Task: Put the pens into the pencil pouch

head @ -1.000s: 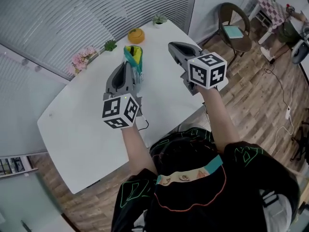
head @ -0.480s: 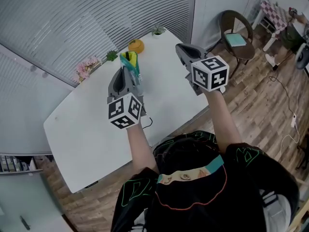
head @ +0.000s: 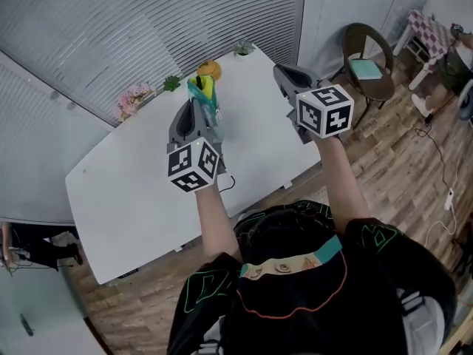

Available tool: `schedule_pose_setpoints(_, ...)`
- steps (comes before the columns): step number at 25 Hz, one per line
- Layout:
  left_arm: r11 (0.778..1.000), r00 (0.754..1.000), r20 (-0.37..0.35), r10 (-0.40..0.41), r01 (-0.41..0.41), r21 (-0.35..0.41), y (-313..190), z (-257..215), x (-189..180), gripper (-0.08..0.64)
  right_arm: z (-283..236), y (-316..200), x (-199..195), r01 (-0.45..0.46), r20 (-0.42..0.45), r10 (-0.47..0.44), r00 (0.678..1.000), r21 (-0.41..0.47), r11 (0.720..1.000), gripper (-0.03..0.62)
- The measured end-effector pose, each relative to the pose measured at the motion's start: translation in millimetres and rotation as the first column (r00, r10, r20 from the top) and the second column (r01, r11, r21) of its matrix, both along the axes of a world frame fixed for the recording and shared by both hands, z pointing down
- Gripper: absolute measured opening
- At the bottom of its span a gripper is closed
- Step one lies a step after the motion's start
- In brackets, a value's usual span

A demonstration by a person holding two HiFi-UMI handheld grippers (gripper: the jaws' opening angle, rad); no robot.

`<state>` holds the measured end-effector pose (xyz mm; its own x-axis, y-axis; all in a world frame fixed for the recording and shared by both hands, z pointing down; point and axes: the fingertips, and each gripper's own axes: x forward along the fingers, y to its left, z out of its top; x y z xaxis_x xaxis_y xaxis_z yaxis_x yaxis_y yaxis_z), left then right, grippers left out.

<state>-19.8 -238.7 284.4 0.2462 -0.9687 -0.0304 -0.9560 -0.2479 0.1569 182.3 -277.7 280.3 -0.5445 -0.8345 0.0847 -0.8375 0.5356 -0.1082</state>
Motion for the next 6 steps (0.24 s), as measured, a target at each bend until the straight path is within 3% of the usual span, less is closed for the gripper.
schedule_pose_setpoints(6, 1.0, 1.0, -0.021, -0.003, 0.003, -0.003, -4.5, 2.0, -5.0, 0.005, 4.4, -8.6, -6.8, 0.016, 0.003, -0.016, 1.0, 0.0, 1.0, 0.002)
